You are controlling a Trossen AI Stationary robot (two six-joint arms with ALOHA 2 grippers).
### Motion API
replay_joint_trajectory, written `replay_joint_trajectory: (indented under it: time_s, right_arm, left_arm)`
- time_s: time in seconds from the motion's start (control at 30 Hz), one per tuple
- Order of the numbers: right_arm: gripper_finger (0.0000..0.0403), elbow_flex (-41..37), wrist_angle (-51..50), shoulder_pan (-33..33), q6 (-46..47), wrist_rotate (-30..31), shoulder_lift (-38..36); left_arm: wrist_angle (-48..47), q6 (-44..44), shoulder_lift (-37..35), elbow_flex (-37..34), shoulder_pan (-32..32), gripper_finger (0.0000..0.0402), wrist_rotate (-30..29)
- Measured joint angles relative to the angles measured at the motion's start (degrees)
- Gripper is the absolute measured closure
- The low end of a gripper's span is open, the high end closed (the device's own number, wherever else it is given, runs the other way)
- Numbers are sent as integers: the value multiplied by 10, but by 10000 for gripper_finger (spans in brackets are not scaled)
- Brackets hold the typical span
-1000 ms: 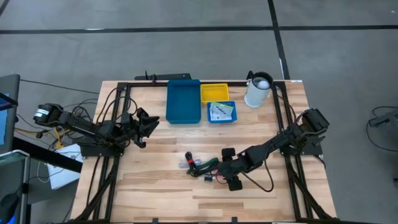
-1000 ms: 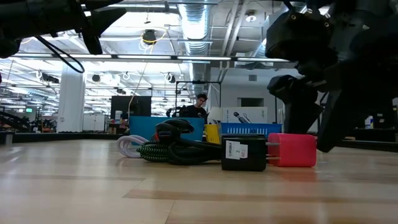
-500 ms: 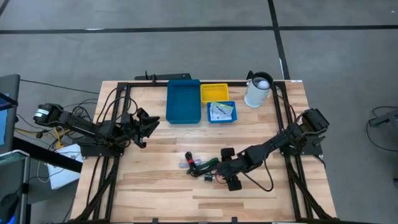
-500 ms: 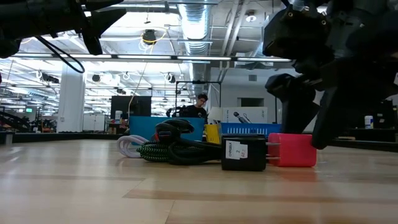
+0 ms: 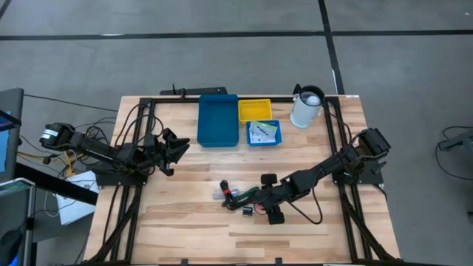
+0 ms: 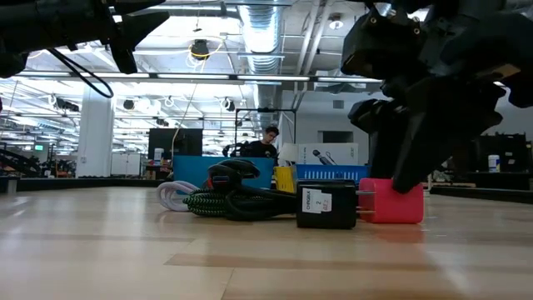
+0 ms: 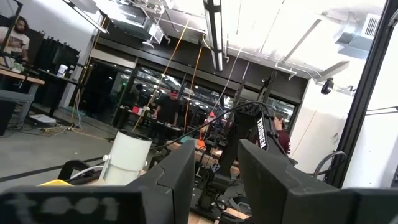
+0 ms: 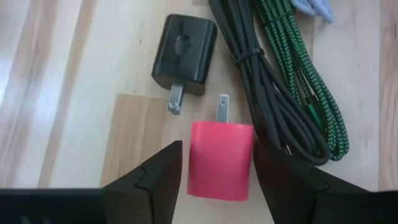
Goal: Pick and place items into bin
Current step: Put the pink charger adapter into the yellow bin
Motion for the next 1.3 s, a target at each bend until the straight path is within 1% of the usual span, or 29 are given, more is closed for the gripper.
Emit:
replay_joint_trajectory:
  time_s: [0.23,0.57,0.8,1.3]
  right_arm:
    - [237,-14,14,0,0,0,-1]
    - [240,-21,27,0,5,0,-2]
    - [260,-21,28,0,6,0,-2]
    - [261,-21,28,1,21,-2,-1]
  left_arm:
    - [0,-1,0,0,0,290,0]
    - [0,-1,0,0,0,290,0]
    - [0,-1,0,0,0,290,0]
    - [0,-1,0,0,0,290,0]
